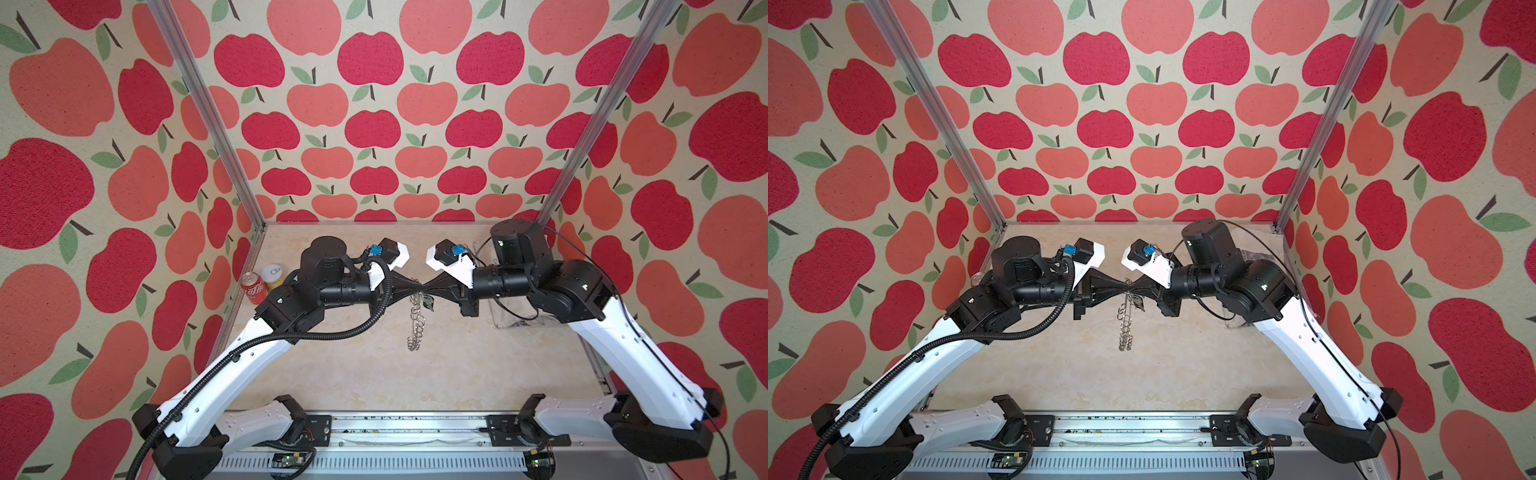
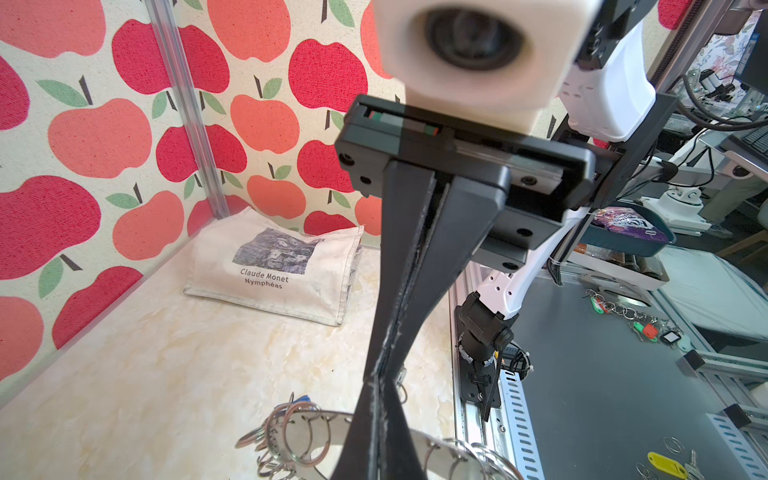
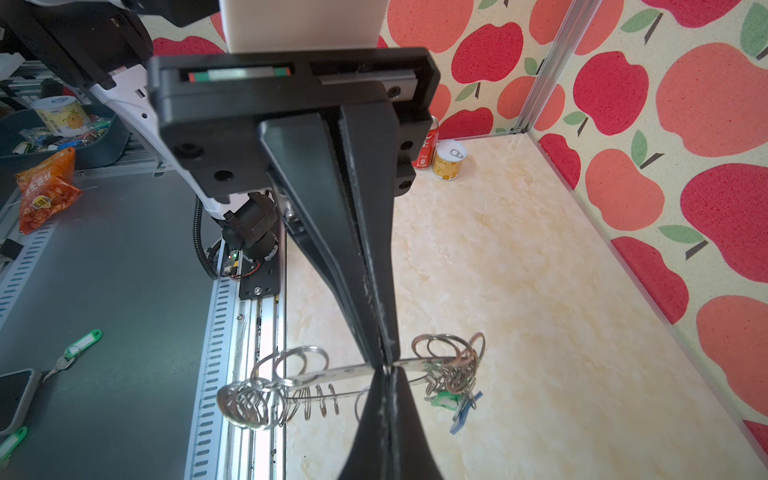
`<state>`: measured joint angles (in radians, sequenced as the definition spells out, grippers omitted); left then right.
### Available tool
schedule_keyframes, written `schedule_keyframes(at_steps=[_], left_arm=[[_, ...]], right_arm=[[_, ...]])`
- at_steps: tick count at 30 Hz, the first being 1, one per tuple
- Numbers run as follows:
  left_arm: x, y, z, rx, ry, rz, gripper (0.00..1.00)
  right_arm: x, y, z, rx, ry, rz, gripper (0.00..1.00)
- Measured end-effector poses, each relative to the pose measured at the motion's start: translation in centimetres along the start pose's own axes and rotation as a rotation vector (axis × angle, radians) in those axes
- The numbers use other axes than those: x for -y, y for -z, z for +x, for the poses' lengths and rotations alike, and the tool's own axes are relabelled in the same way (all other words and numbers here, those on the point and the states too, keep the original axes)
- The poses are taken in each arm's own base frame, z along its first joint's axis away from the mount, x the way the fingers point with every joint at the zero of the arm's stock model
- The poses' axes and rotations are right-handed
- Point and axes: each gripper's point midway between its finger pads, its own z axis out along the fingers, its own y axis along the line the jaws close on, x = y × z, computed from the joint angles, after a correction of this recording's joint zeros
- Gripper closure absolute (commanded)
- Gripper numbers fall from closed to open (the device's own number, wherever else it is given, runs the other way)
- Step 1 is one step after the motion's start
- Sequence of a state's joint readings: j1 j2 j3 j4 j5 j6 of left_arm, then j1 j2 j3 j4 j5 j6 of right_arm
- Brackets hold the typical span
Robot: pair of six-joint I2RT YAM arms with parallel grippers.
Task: Put the keys on the keyring
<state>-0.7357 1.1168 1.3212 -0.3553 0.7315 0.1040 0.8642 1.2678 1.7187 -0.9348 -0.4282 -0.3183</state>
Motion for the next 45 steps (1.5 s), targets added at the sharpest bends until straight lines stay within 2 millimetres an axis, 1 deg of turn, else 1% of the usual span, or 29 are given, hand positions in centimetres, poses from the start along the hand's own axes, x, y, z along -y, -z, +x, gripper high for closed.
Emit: schedule_keyframes(at_steps=[6,7,9,12,15,19,22,25,30,36,41,43,45], left_arm=[[0.1,0.0,0.0,0.001,-0.002,0.001,1.00],[0.1,0.0,0.0,0.004,-0.004,-0.001,1.00],[0.1,0.1,0.1,0.021,-0.018,-0.007,1.00],[0.5,0.5,0.3,0.051,-0.036,-0.015,1.00],[0.7,1.0,0.0,0.098,-0.055,-0.028,1.00],[0.7,1.5,-1.0,0.164,-0.079,-0.040,1.00],[0.6,1.6,-1.8,0.205,-0.094,-0.043,1.00],[0.6,1.7,-2.4,0.236,-0.102,-0.043,1.00],[0.8,2.0,-3.5,0.279,-0.115,-0.042,1.00],[0.8,2.1,-4.0,0.302,-0.131,-0.043,1.00],[0.8,2.2,-4.3,0.314,-0.141,-0.046,1.00],[0.8,2.2,-4.3,0.320,-0.145,-0.047,1.00],[0.8,2.2,-4.3,0.325,-0.146,-0.046,1.00]], right_arm=[[0.0,0.0,0.0,0.000,-0.001,-0.002,1.00],[0.0,0.0,0.0,0.000,-0.001,-0.002,0.95],[0.0,0.0,0.0,-0.001,-0.003,0.001,0.76],[0.2,0.4,-0.3,0.015,0.005,0.019,0.69],[0.0,1.3,-0.9,0.055,0.016,0.038,0.67],[-0.5,2.3,-1.5,0.103,0.016,0.050,0.67],[-0.6,2.4,-1.9,0.129,0.008,0.042,0.67],[-0.7,1.9,-1.8,0.138,-0.008,0.024,0.68],[-0.8,1.6,-1.8,0.142,-0.021,0.010,0.71],[-0.9,1.6,-1.9,0.146,-0.033,0.003,0.83],[-0.9,1.6,-1.9,0.147,-0.038,-0.001,0.97],[-0.9,1.6,-1.9,0.148,-0.039,-0.002,1.00],[-0.9,1.6,-1.9,0.147,-0.041,-0.003,1.00]])
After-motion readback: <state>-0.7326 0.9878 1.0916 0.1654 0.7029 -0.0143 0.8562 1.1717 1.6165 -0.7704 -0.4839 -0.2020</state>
